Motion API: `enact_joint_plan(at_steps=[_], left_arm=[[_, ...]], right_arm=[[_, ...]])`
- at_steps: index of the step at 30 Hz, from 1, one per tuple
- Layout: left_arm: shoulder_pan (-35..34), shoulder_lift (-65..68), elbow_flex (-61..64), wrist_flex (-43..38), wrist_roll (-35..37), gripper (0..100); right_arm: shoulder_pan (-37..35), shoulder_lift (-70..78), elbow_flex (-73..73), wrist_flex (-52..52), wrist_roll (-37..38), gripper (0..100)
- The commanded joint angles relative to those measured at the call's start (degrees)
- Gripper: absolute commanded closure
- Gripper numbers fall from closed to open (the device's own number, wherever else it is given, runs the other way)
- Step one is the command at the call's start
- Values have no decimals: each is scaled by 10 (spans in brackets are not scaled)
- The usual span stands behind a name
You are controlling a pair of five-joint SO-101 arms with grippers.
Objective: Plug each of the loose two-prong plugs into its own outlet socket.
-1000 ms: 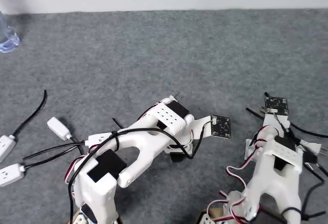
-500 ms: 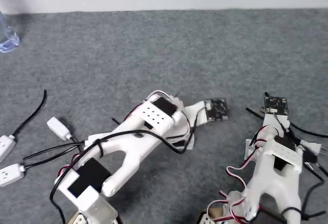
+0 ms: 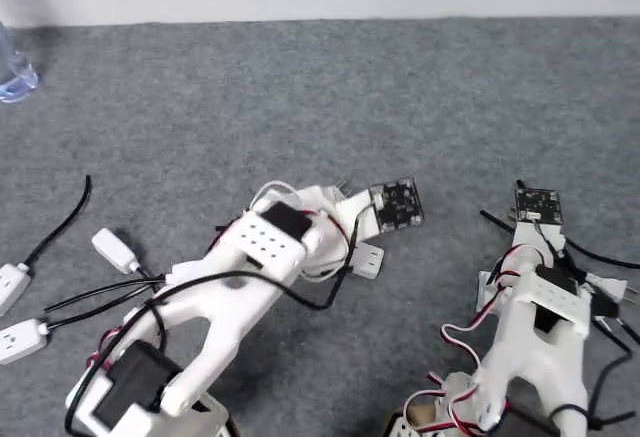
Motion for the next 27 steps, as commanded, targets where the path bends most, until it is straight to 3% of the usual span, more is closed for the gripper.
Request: enact_joint_plan(at_steps=[1, 9, 17, 21, 27], left_arm=[[19, -29, 12, -22, 2, 773], [45, -4, -23, -24, -45, 772], [55, 185, -121, -21, -74, 772], [55, 194, -160, 33, -97, 774], [59, 195, -159, 51, -103, 775]], right_arm=[[-10, -7, -13, -7, 5, 362], [-10, -7, -13, -7, 5, 362], [-10, -7, -13, -7, 5, 362], [-10, -7, -13, -7, 5, 362], [-12, -7, -13, -7, 5, 362]])
